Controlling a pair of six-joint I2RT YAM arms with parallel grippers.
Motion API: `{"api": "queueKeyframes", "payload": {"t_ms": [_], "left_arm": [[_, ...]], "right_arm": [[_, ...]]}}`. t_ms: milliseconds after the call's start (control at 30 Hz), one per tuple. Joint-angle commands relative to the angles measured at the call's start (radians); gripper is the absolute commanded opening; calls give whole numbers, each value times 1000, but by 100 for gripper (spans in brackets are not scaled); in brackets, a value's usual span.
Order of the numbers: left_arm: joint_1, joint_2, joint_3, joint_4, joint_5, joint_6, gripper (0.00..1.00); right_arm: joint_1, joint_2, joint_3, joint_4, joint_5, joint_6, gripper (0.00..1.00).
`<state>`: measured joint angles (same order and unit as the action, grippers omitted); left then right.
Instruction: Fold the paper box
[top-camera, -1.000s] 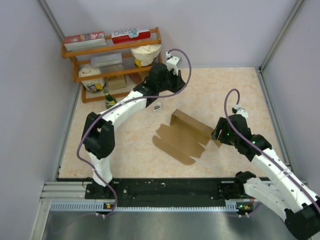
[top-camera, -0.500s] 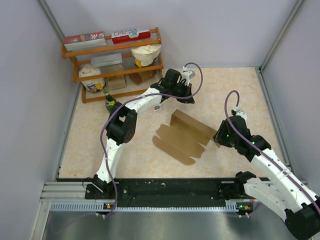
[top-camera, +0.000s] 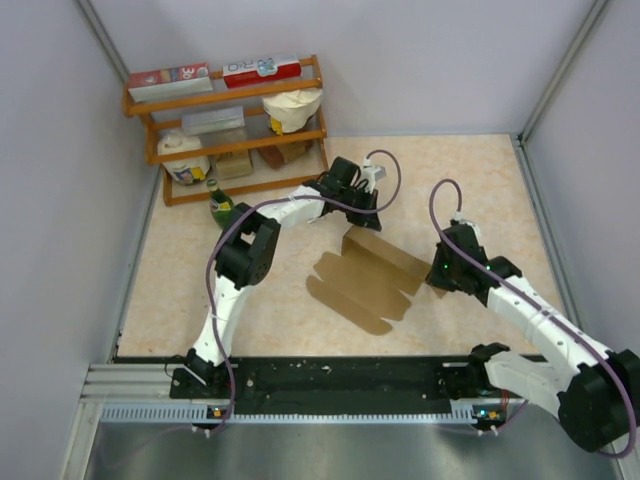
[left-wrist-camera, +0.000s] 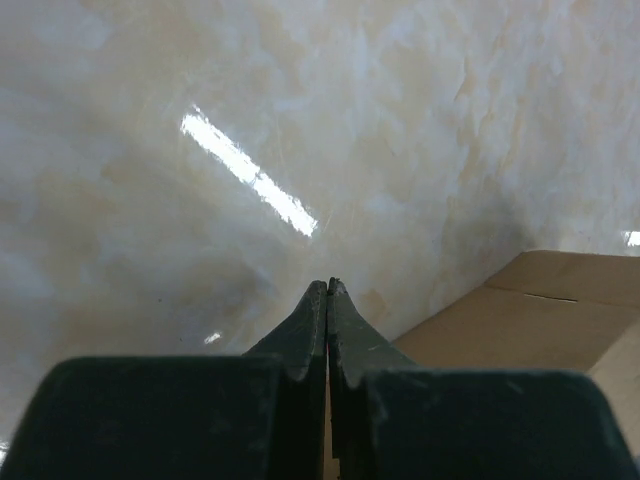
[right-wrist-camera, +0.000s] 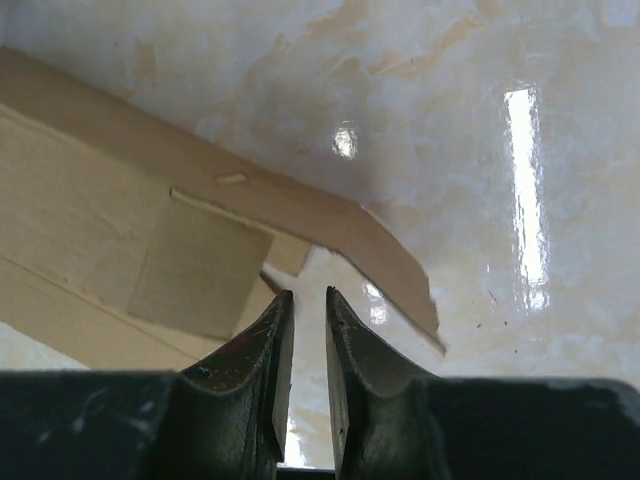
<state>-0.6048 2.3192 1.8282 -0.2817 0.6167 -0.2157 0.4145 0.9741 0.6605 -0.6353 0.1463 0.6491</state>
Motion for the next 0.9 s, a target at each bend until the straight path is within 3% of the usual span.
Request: {"api": "queueKeyframes", "payload": {"t_ms": [0,400,867], "left_arm": [[-1,-80,-56,13,11,27,0],[-1,-195,-191,4,-44,32,0],[22,-339,-346,-85,-170,72,0]], "right_arm": [[-29,67,10,92,-19,-39,19],[-66,209,44,177,-5,-100,18],[-68,311,86,381,-134,-193,14]]}}
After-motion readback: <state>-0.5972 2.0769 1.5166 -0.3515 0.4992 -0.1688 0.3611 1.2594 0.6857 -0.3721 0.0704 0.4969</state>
